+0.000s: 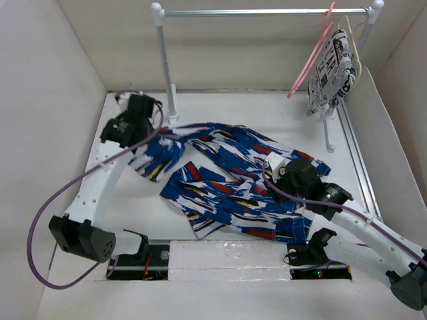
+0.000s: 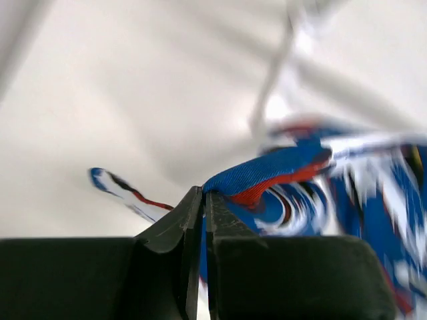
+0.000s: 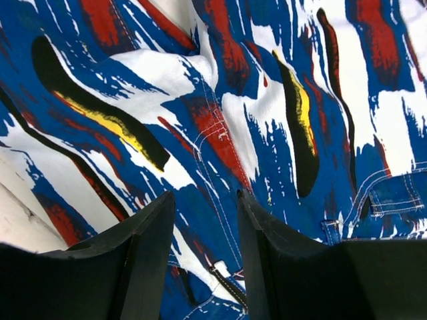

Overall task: Place the trousers on the hanger
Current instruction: Flatten out the trousers at the center of the board.

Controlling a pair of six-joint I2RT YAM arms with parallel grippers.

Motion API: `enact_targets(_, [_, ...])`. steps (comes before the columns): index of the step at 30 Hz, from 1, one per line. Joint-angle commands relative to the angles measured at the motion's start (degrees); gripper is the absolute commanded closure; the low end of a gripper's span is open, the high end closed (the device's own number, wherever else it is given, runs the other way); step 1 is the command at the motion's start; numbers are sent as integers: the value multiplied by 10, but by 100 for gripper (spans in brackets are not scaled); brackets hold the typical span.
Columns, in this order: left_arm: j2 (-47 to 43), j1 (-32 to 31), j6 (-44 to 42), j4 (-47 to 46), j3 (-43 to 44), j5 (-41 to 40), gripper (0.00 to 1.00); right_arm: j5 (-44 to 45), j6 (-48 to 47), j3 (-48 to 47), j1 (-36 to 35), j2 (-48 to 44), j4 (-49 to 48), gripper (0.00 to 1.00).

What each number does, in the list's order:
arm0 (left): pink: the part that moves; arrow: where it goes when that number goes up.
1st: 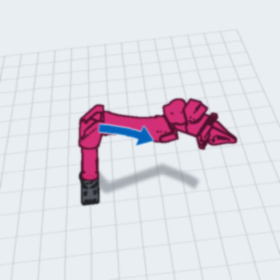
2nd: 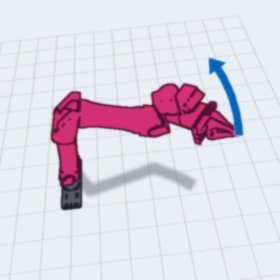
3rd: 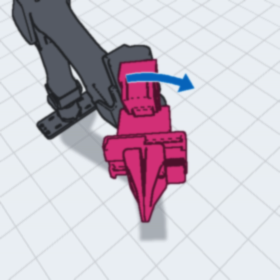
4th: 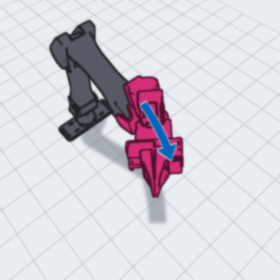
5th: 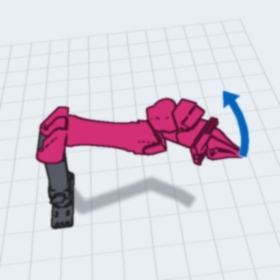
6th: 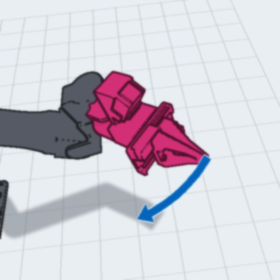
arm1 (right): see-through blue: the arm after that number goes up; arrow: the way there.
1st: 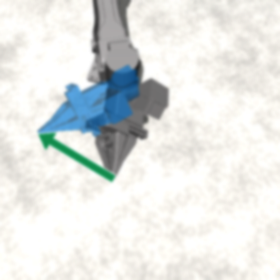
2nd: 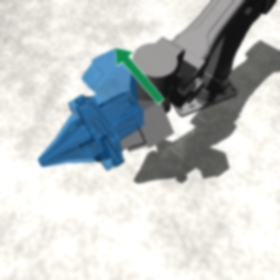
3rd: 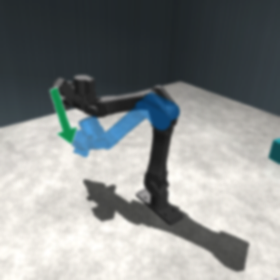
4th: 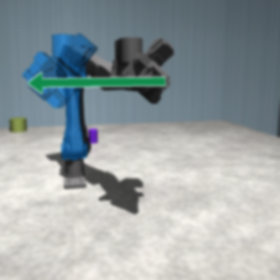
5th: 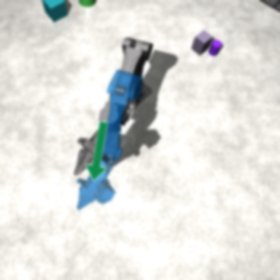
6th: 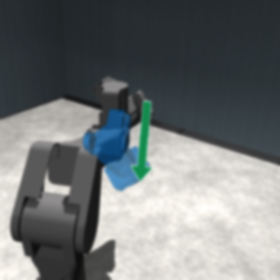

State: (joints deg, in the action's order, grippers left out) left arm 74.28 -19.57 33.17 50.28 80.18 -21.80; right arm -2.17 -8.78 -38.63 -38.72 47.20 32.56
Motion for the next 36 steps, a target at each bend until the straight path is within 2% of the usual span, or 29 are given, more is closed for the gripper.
enact_targets(1, [62,80,-109,-20,77,-89,100,-7,-10,-24,1,15,-11,52])
enact_targets(3, [161,133,-134,-50,153,-84,98,-5,-13,-32,1,21,-2,49])
enact_targets(4, [200,143,-134,-22,192,-86,79,-6,-14,-42,1,25,2,45])
enact_targets(5, [275,143,-131,-7,234,-99,72,-9,-14,-46,1,27,9,43])
enact_targets(6, [306,143,-130,5,308,-108,63,-9,-14,-49,1,26,17,41])
enact_targets(7, [327,143,-130,29,340,-102,40,-9,-12,-51,1,25,21,38])
enact_targets(8, [349,136,-123,36,368,-96,29,-8,-11,-56,1,18,27,37])
enact_targets(10, [337,108,-122,15,373,-82,15,11,-1,-55,1,11,44,35])
enact_targets(12, [287,90,-107,-5,305,-51,15,45,5,-47,1,-3,51,35])
enact_targets(14, [203,67,-96,-67,216,17,17,65,20,-45,1,-11,54,43])
enact_targets(15, [171,58,-80,-90,115,33,19,85,36,-50,9,-12,61,52])
enact_targets(16, [141,35,-76,-141,65,71,24,95,41,-54,25,-11,65,73])
enact_targets(18, [61,9,-47,-169,-57,92,28,113,57,-64,48,-4,73,99])
enact_targets(19, [23,-30,-32,-191,-117,114,32,124,67,-69,78,4,72,100])
enact_targets(20, [10,-53,-32,-199,-117,123,33,124,73,-69,95,10,68,100])
enact_targets(21, [-2,-79,-18,-203,-163,127,35,130,80,-67,115,14,60,100])
enact_targets(22, [-10,-108,2,-221,-183,141,37,126,83,-56,136,22,50,98])
enact_targets(23, [-18,-168,14,-222,-197,140,37,118,86,-47,184,25,36,92])
enact_targets(24, [-17,-200,29,-222,-215,137,37,86,87,-37,210,29,0,85])
enact_targets(25, [-13,-230,50,-219,-222,125,35,69,103,-22,238,39,-15,69])
enact_targets(26, [-4,-256,62,-214,-225,118,33,50,109,-15,292,45,-27,62])
enact_targets(27, [2,-296,69,-211,-233,113,31,32,118,-9,318,52,-42,56])
enact_targets(28, [7,-308,77,-209,-241,108,26,29,120,-6,342,58,-46,48])
enact_targets(32, [-21,-299,111,-215,-297,100,18,26,112,9,466,99,-85,34])
enact_targets(33, [-39,-290,117,-220,-323,100,16,1,102,8,492,113,-105,32])
enact_targets(34, [-56,-268,123,-233,-338,102,7,-7,99,7,534,131,-110,30])
enact_targets(36, [-110,-233,119,-255,-381,128,4,-37,95,-4,559,197,-129,29])
